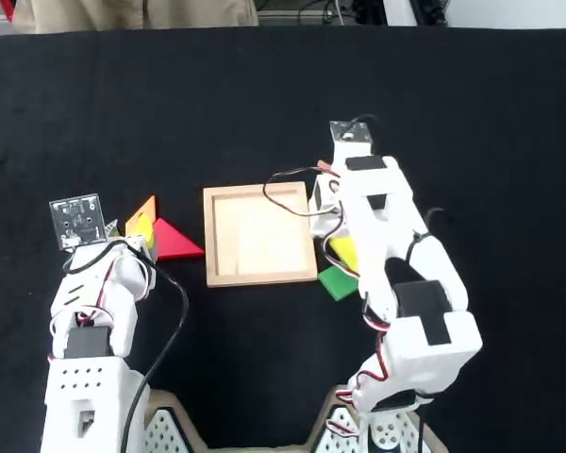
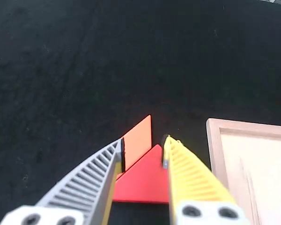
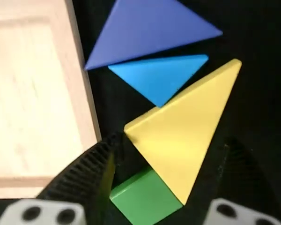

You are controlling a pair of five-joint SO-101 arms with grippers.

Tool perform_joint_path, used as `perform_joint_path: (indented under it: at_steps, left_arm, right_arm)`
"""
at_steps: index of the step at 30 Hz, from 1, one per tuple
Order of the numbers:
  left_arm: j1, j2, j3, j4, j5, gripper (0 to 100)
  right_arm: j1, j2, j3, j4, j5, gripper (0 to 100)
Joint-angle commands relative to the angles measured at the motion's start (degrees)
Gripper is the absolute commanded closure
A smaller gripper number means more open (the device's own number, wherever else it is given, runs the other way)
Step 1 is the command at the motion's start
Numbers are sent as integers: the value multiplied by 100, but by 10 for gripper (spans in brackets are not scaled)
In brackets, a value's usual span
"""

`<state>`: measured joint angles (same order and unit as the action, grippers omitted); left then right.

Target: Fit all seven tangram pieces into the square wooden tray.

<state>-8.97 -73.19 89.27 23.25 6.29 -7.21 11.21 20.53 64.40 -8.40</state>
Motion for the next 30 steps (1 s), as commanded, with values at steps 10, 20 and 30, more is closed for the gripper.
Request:
perform_joint_path:
  at_steps: [10, 20, 30]
  left_arm:
    - [48, -105, -48, 44, -62, 845]
    - [75, -105, -40, 18, -70, 845]
    - [75, -105, -40, 18, -70, 845]
  right_arm:
    - [-88, 646, -593, -176, -316, 672]
    - [-53, 1112, -1015, 299, -316, 673]
    - [-53, 1121, -998, 343, -325, 674]
